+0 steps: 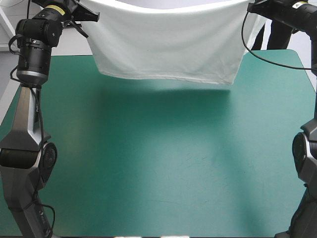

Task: Fold the cloth

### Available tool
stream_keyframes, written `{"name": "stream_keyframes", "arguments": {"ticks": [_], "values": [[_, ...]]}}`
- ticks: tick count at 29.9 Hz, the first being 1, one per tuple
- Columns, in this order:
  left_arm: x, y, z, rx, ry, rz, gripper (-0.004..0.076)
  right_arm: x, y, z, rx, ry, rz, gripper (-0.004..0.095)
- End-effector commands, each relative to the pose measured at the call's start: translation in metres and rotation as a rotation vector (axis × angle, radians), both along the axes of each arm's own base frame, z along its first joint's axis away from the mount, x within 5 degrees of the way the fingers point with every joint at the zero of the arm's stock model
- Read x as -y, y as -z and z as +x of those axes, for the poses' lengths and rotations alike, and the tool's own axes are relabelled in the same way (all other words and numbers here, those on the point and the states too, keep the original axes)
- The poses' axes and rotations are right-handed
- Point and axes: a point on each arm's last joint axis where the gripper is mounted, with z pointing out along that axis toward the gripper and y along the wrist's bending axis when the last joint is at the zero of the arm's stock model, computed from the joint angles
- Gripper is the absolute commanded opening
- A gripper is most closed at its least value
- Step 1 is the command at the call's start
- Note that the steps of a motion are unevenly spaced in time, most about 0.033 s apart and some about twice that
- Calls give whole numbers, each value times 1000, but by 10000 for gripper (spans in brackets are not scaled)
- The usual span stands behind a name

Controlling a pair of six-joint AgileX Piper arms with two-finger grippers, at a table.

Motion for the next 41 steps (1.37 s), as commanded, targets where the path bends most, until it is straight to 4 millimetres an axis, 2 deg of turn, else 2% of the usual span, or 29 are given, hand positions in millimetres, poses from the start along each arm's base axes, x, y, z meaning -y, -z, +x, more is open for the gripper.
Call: {"name": "stream_keyframes", "arguments": {"ticks": [1,4,9,11,17,23,26,34,41], "values": [[-3,-42,-22,195,2,-21,-9,3,-40,-22,168,22,26,-15],[-3,-31,-19,100,-1,-10,-9,7,-29,-19,98,11,0,-15],[0,16,-10,-283,7,-15,-9,9,-5,-17,-88,-41,-75,-15],[3,35,-8,-430,19,-24,-9,8,14,-16,-216,-76,-97,-15],[7,57,-14,-632,42,-58,-9,10,73,-13,-463,-116,-81,-15],[5,68,-31,-727,41,-54,-9,8,112,-33,-651,-155,-103,-15],[6,83,-46,-815,61,-71,-9,7,118,-46,-701,-165,-105,-15],[1,120,-94,-1000,48,-50,-9,0,111,-93,-744,-166,-129,-15],[1,143,-118,-1096,72,-69,-9,-3,140,-130,-846,-151,-140,-15]]}}
